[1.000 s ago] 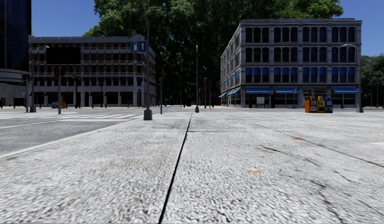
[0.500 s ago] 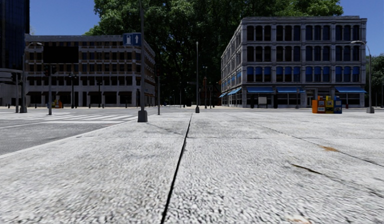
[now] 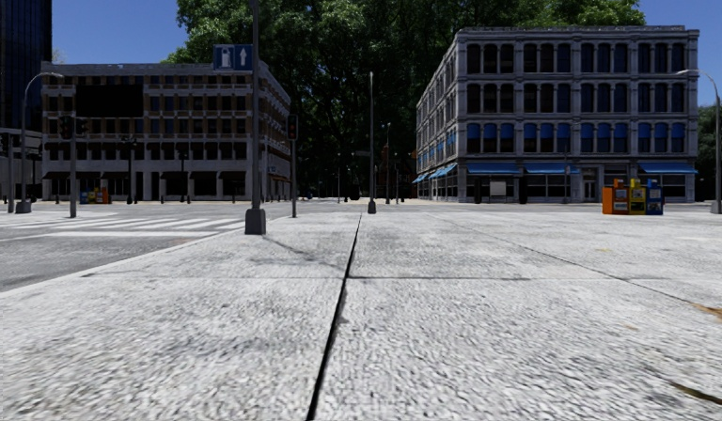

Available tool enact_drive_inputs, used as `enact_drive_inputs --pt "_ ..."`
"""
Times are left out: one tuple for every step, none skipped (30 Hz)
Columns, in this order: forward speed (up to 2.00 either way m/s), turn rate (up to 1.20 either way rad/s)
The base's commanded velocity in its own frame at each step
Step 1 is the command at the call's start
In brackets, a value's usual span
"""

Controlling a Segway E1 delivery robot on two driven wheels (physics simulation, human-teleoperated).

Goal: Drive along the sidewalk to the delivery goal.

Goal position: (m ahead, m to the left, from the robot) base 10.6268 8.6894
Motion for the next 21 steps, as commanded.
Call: enact_drive_inputs --pt "2.00 0.00" --pt "2.00 0.00" --pt "2.00 0.00" --pt "2.00 0.00" --pt "2.00 0.00" --pt "2.00 0.00" --pt "2.00 0.00" --pt "2.00 0.00" --pt "2.00 0.00" --pt "2.00 0.00" --pt "2.00 0.00" --pt "2.00 0.00" --pt "2.00 0.00" --pt "2.00 0.00" --pt "2.00 0.00" --pt "2.00 0.00" --pt "2.00 0.00" --pt "2.00 0.00" --pt "2.00 0.00" --pt "2.00 0.00" --pt "2.00 0.00"
